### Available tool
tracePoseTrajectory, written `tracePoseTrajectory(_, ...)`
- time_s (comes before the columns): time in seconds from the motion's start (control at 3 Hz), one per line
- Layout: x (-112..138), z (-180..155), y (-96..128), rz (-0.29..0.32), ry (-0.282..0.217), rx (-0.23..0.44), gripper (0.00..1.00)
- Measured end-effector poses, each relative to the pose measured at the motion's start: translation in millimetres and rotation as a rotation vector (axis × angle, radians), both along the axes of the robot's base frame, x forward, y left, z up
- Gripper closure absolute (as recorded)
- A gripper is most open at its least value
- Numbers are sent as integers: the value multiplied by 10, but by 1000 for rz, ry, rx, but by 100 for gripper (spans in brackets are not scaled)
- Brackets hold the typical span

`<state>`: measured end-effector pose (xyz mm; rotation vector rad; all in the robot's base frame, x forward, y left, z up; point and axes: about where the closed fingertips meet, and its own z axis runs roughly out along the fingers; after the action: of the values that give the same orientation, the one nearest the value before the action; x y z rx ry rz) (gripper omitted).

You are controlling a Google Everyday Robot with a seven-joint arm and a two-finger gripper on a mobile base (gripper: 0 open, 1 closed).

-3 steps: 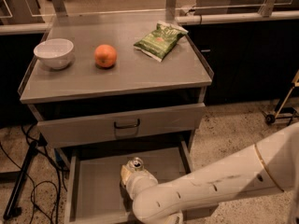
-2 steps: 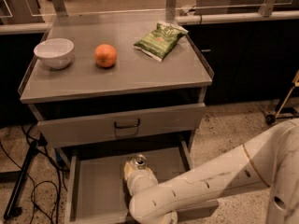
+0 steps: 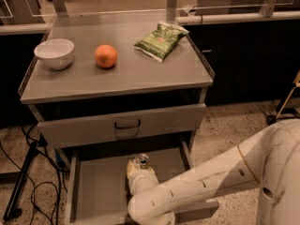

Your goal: Place 7up can into middle drawer

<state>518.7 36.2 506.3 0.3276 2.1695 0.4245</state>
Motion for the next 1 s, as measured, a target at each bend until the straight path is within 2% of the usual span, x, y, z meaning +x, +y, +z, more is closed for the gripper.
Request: tracePoseTrajectory(1.0, 107, -419, -17, -65, -1, -112, 100)
